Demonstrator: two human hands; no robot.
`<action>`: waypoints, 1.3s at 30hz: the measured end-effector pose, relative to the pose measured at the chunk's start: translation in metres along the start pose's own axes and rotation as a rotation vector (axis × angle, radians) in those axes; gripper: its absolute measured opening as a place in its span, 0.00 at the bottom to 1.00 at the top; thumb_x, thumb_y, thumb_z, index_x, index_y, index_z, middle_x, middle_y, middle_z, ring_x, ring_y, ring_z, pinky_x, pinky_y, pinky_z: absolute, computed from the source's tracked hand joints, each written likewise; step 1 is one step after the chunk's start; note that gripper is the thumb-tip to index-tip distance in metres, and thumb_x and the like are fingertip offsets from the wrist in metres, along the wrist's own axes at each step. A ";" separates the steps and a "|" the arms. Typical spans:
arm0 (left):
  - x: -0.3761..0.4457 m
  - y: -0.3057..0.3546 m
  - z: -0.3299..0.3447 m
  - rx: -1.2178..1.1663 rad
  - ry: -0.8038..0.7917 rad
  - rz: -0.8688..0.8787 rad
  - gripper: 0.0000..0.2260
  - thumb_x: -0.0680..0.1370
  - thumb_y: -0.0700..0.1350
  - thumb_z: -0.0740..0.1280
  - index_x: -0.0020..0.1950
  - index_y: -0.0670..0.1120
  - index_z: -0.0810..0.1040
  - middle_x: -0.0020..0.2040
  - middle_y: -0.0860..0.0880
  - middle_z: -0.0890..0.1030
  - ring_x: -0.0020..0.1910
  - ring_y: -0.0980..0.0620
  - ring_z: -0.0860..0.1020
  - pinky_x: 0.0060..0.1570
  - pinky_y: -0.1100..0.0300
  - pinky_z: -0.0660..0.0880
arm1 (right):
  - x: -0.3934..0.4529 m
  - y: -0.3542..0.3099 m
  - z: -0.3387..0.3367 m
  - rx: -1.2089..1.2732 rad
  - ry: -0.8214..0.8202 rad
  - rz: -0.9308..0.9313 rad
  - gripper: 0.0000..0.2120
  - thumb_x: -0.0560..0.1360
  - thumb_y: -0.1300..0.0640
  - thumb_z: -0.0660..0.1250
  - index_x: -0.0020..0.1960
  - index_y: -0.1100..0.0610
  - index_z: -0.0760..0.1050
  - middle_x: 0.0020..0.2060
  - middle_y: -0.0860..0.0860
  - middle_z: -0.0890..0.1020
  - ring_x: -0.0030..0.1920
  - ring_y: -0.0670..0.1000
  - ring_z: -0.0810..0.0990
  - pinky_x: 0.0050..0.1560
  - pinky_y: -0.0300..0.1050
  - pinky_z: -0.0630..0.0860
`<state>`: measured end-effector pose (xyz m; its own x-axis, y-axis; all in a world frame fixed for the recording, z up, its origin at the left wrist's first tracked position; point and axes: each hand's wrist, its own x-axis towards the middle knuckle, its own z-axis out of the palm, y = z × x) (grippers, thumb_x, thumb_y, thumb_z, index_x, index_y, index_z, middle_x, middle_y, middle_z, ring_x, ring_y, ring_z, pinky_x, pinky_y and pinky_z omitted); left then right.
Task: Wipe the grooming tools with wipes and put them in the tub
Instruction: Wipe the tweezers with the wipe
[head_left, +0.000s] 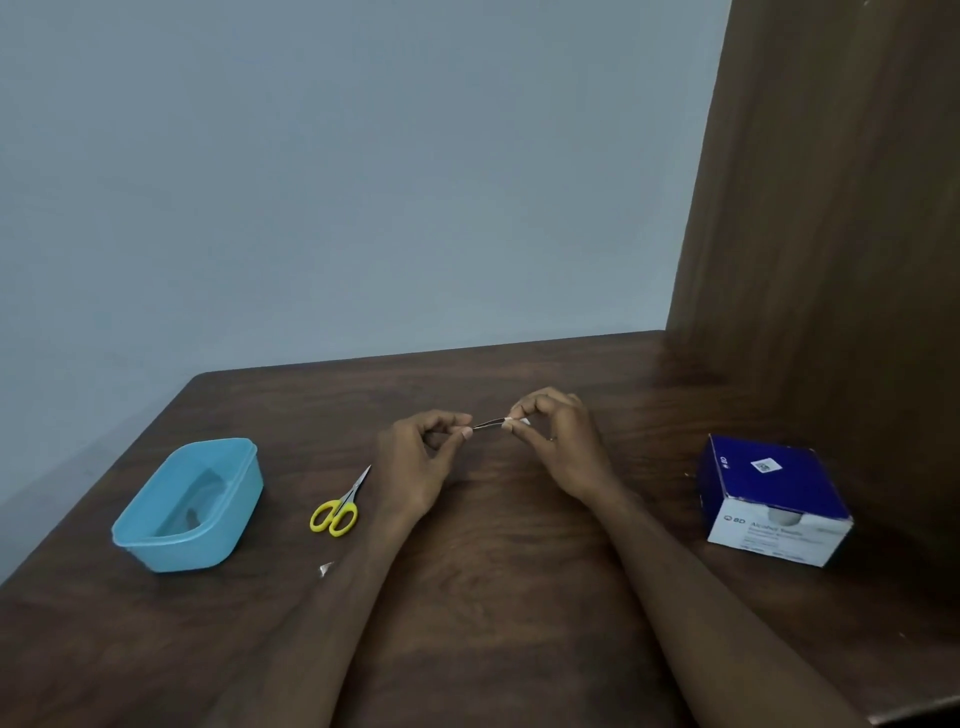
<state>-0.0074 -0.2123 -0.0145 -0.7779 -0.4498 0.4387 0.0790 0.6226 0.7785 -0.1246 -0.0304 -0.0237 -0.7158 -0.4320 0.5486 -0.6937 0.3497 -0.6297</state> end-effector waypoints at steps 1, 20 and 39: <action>-0.002 0.000 0.000 0.052 -0.016 0.021 0.05 0.78 0.47 0.78 0.53 0.56 0.89 0.42 0.63 0.86 0.41 0.64 0.84 0.41 0.68 0.77 | -0.001 0.000 0.000 0.064 -0.003 0.014 0.05 0.76 0.51 0.77 0.46 0.44 0.82 0.48 0.40 0.83 0.51 0.46 0.80 0.58 0.54 0.78; 0.008 -0.012 0.019 0.206 0.059 0.098 0.03 0.80 0.48 0.74 0.51 0.56 0.84 0.44 0.61 0.83 0.42 0.63 0.81 0.42 0.71 0.75 | 0.030 0.012 0.028 0.558 0.317 0.373 0.02 0.79 0.56 0.76 0.49 0.51 0.88 0.42 0.49 0.90 0.43 0.46 0.87 0.44 0.41 0.81; 0.009 -0.004 0.015 -0.060 0.128 -0.014 0.03 0.79 0.43 0.77 0.50 0.50 0.89 0.42 0.57 0.86 0.42 0.60 0.83 0.39 0.72 0.76 | 0.023 -0.020 0.032 0.980 0.229 0.587 0.05 0.79 0.66 0.72 0.55 0.63 0.84 0.45 0.58 0.88 0.44 0.50 0.88 0.48 0.42 0.86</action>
<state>-0.0247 -0.2090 -0.0202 -0.6939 -0.5383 0.4782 0.1093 0.5778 0.8088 -0.1251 -0.0743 -0.0162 -0.9734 -0.2222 0.0556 0.0364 -0.3895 -0.9203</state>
